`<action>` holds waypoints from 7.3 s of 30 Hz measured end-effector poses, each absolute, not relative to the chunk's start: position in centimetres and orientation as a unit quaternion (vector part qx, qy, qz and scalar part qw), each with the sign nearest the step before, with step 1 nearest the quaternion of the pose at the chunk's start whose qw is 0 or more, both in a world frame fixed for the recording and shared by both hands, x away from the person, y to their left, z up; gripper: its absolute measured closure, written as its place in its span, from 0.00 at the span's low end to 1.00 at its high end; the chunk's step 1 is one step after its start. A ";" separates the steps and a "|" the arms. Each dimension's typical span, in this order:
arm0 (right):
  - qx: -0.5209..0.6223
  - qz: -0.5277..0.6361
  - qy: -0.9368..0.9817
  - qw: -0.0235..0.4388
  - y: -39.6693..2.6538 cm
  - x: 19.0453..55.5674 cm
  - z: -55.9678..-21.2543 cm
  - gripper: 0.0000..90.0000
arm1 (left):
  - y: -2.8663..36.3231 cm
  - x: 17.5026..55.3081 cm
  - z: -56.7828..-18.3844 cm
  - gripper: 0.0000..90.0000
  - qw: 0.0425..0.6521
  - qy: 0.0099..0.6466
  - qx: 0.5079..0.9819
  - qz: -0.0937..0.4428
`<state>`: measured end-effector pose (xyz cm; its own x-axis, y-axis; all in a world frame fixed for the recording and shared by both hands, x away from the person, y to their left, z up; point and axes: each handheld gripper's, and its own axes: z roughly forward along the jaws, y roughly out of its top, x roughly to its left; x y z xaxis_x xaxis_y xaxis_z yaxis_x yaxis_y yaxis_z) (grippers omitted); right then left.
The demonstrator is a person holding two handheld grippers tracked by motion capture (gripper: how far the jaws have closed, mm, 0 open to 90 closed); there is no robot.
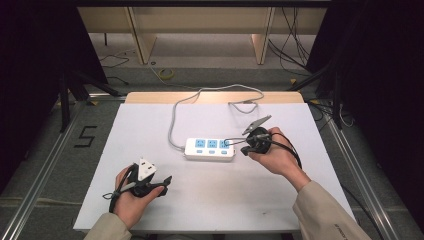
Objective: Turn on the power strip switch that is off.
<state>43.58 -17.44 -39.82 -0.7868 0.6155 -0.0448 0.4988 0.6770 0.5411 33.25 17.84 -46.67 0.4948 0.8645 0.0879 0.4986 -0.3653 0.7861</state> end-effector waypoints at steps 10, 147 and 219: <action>0.307 0.256 0.910 0.110 -16.9 44.1 -39.8 1.00 | 17.8 33.3 -46.7 0.30 0.360 0.433 0.786 0.254; 0.309 0.190 0.928 0.080 -9.9 48.6 -42.3 1.00 | 17.5 33.3 -46.6 0.31 0.361 0.427 0.789 0.256; 0.309 0.164 0.934 0.075 -9.3 49.0 -43.0 1.00 | 17.4 33.4 -46.6 0.31 0.362 0.426 0.789 0.254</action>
